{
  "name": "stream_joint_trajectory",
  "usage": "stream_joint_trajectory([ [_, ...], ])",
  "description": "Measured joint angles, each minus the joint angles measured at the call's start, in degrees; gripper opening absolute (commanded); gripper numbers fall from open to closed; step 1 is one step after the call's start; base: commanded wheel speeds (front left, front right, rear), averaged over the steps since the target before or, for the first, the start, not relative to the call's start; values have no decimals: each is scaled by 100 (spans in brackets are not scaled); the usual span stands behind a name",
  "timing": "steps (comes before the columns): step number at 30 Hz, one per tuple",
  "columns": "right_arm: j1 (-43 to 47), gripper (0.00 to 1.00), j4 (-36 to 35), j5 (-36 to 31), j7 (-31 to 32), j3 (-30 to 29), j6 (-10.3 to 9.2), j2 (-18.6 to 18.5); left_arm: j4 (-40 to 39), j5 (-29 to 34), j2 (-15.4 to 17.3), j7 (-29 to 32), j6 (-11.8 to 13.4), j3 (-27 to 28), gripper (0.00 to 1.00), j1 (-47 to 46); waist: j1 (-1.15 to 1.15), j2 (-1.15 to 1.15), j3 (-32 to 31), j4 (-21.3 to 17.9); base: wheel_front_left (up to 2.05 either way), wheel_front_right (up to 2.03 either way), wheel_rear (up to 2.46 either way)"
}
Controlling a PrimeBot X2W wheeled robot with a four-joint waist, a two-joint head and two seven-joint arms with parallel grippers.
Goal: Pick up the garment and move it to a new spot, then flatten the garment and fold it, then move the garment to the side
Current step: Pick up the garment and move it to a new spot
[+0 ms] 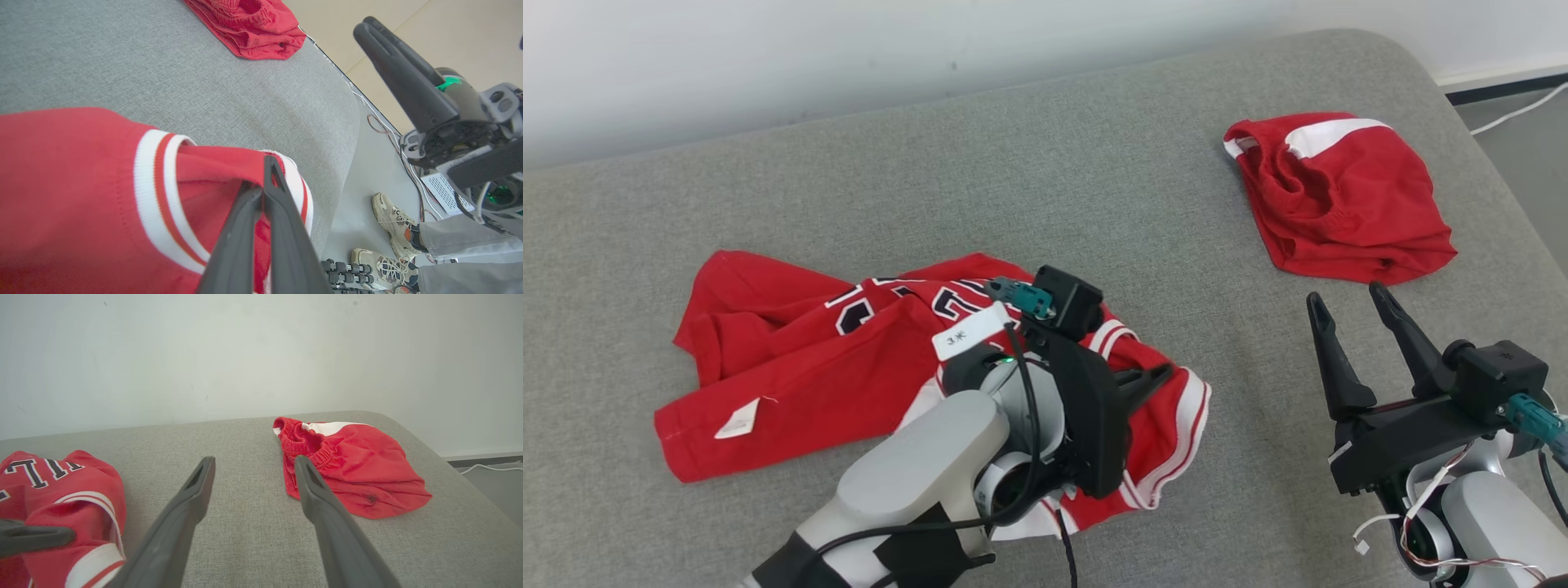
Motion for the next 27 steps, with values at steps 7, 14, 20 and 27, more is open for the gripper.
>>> stream_joint_trajectory([
  [7, -25, 100, 105, 0, -22, 20, 49, 10, -27, -252, 10, -403, 211, -376, 100, -312, 0, 0, 12, -23, 0, 0, 0],
  [14, -18, 100, 316, 1, -101, 3, 52, 22, 121, -345, 14, -611, 283, -780, 100, -426, 0, 0, -111, 80, 0, 0, 0],
  [20, 57, 100, 413, 11, -148, -16, 59, 24, 71, -385, -2, -727, 305, -1131, 100, -425, -1, 0, -305, 229, 0, 0, 0],
  [27, 332, 100, 390, 20, -182, -10, 100, 27, 264, -220, 0, -1121, 570, -1148, 100, -426, -1, 0, -501, 530, 0, 0, 0],
])
